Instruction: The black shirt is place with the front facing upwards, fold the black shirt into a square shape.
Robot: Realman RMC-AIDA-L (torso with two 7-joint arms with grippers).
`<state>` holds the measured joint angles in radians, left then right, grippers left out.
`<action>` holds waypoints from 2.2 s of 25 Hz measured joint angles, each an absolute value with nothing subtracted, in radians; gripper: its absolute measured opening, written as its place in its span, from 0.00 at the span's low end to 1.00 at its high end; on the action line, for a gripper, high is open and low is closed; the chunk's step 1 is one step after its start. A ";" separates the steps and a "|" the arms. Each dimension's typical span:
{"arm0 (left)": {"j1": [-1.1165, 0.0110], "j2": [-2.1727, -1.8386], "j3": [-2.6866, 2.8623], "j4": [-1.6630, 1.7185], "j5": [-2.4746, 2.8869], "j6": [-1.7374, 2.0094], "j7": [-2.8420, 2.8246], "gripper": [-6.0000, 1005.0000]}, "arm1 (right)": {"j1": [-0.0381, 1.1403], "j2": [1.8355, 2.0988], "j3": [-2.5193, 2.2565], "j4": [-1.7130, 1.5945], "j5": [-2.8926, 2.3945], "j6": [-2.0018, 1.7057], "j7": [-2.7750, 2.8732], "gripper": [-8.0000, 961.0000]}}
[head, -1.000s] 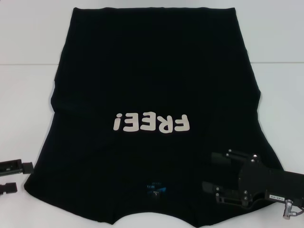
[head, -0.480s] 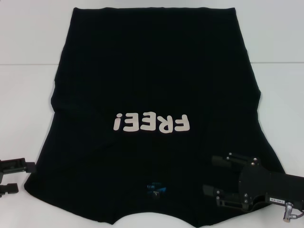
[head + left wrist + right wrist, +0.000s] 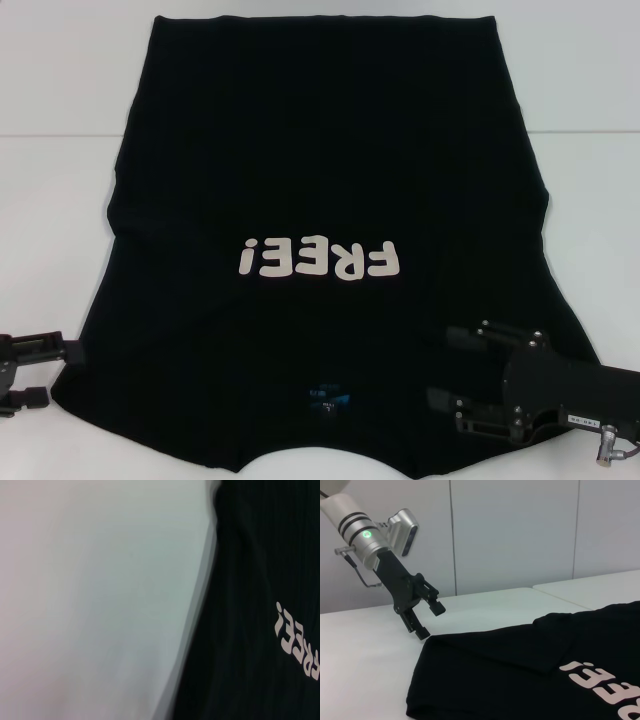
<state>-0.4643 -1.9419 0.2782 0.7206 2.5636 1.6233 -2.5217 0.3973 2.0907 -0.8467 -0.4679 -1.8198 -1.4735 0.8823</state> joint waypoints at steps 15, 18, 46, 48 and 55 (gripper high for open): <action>-0.474 -1.936 0.280 0.690 2.566 1.583 -2.528 0.94 | 0.396 2.091 -0.851 -0.468 -1.819 -1.478 0.888 0.81; -0.476 -1.936 0.281 0.680 2.566 1.577 -2.528 0.94 | 0.396 2.091 -0.851 -0.468 -1.819 -1.478 0.888 0.81; -0.511 -1.932 0.307 0.665 2.595 1.550 -2.527 0.94 | 0.396 2.091 -0.844 -0.470 -1.819 -1.498 0.894 0.81; -0.514 -1.931 0.307 0.665 2.609 1.550 -2.527 0.94 | 0.396 2.091 -0.843 -0.470 -1.819 -1.499 0.894 0.81; -0.521 -1.933 0.307 0.664 2.611 1.549 -2.527 0.94 | 0.396 2.091 -0.843 -0.472 -1.818 -1.503 0.894 0.81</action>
